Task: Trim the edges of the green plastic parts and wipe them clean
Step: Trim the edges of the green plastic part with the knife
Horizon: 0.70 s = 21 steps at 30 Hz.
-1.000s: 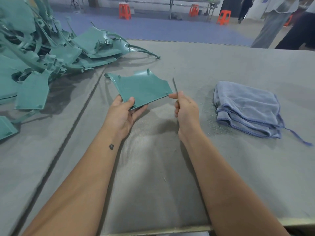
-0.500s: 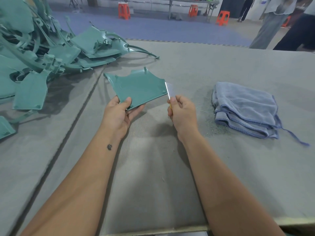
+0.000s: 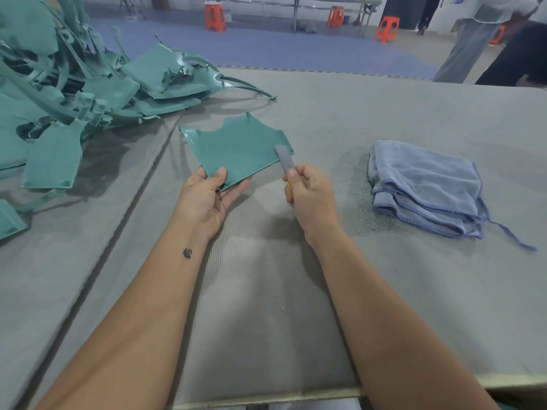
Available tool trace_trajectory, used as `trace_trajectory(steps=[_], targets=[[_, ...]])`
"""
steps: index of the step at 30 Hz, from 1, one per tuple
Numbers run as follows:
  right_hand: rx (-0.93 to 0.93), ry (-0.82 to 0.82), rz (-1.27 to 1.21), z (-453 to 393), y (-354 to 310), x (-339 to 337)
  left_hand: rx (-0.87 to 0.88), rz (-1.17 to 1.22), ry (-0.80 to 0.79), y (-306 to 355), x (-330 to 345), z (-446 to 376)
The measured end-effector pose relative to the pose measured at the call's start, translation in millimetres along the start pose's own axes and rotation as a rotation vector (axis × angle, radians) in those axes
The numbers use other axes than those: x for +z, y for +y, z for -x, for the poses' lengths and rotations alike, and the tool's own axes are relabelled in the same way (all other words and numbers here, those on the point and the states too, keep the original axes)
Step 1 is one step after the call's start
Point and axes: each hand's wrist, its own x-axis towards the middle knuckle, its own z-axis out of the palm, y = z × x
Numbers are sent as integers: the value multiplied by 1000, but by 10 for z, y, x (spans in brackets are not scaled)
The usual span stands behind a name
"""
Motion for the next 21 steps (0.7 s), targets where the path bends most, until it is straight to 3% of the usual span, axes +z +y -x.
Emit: trace_trajectory(steps=[6, 12, 17, 21], targets=[[-69, -191, 215, 29, 3, 58, 13, -44, -26, -16, 20, 16], [80, -56, -157, 58, -114, -43, -14, -40, -36, 5, 45, 40], [53, -289, -206, 122, -162, 2, 0, -69, -109, 18, 39, 51], [50, -315, -227, 121, -160, 8, -8, -74, -70, 2, 59, 45]])
